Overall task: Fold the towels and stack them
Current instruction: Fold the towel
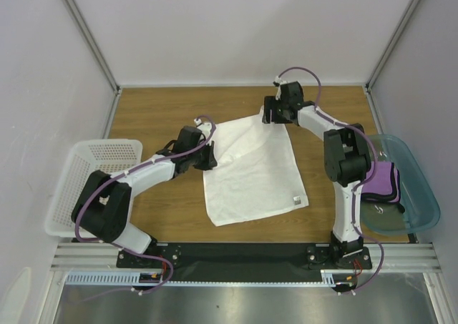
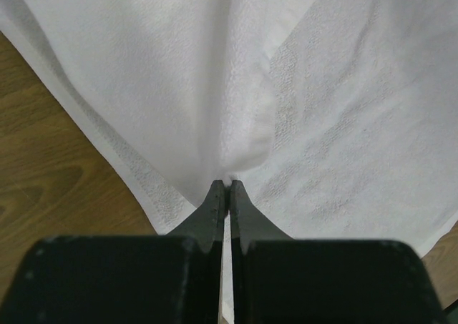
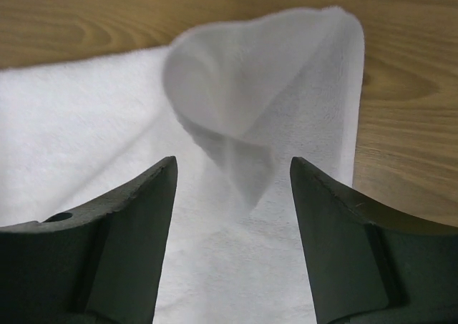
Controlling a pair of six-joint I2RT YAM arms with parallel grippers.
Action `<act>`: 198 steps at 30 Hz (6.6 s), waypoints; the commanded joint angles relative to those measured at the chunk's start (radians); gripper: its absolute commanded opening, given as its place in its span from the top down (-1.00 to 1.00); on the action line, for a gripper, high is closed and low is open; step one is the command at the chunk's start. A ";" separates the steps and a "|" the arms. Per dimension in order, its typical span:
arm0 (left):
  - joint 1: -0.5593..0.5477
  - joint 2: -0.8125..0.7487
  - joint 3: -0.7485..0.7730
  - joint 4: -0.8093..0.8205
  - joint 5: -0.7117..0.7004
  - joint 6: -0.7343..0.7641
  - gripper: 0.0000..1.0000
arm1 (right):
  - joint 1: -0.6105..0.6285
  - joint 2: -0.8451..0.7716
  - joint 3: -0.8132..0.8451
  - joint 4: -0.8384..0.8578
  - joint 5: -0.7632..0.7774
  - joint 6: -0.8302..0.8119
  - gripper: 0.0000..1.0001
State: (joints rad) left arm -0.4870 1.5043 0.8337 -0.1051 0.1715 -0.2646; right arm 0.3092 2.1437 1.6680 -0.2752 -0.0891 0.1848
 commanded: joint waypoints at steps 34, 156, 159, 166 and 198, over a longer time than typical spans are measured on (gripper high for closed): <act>0.007 -0.180 0.084 -0.192 -0.125 -0.128 0.99 | -0.090 -0.200 -0.030 -0.079 -0.118 -0.058 1.00; -0.607 -0.618 -0.291 -0.490 -0.179 -0.492 0.89 | 0.028 -0.975 -0.745 -1.002 -0.026 0.239 0.72; -0.608 -0.610 -0.251 -0.534 -0.194 -0.483 0.36 | 0.037 -0.975 -0.729 -1.025 -0.020 0.237 -0.03; -0.575 -0.603 -0.044 -0.651 -0.457 -0.469 -0.62 | 0.036 -0.976 -0.550 -0.935 0.003 0.235 -0.32; -0.088 0.227 0.136 -0.154 -0.291 -0.463 0.62 | -0.010 -0.525 -0.791 -0.033 0.078 0.378 0.29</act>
State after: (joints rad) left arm -0.6144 1.6798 0.9257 -0.3073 -0.1162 -0.7502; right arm 0.3073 1.5780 0.8497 -0.3801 -0.0483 0.5529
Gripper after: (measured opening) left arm 0.195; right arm 0.359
